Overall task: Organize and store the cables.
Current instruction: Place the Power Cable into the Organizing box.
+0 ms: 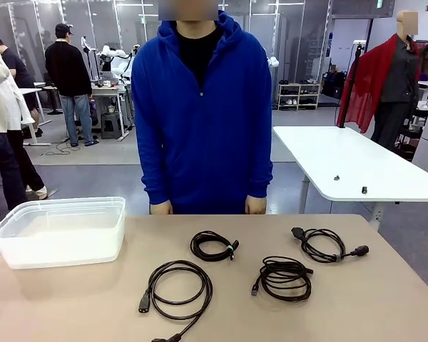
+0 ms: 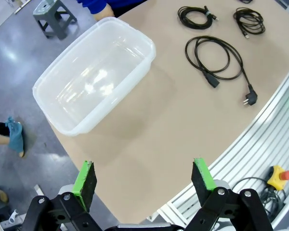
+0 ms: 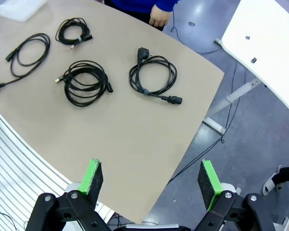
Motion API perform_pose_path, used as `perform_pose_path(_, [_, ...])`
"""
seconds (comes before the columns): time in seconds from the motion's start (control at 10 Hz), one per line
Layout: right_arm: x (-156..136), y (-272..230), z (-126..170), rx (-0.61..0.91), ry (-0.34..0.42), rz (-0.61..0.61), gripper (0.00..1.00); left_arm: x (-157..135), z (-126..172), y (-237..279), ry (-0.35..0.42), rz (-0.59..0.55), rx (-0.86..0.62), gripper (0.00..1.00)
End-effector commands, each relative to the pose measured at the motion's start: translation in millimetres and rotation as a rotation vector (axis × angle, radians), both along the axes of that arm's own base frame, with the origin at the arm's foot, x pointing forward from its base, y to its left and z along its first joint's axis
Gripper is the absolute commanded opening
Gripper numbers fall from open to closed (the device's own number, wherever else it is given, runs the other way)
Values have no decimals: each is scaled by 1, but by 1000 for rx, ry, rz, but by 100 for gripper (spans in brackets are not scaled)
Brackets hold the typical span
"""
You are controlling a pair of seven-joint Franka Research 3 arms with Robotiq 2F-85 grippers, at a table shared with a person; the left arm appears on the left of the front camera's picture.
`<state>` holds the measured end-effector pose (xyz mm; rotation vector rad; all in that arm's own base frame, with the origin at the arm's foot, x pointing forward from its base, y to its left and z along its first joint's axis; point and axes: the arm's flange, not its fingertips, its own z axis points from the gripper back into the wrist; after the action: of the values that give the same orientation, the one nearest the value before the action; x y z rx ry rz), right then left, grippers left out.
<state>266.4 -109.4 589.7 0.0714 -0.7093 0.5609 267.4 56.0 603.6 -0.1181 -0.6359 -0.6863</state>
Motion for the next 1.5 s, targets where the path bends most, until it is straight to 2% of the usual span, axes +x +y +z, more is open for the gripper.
perform_pose_path(0.0, [0,0,-2,-1,5,2,100,-1,0,0,-4,-11,6,100])
perform_pose_path(1.4, [0,0,-2,-1,5,2,100,-1,0,0,-4,-11,6,100])
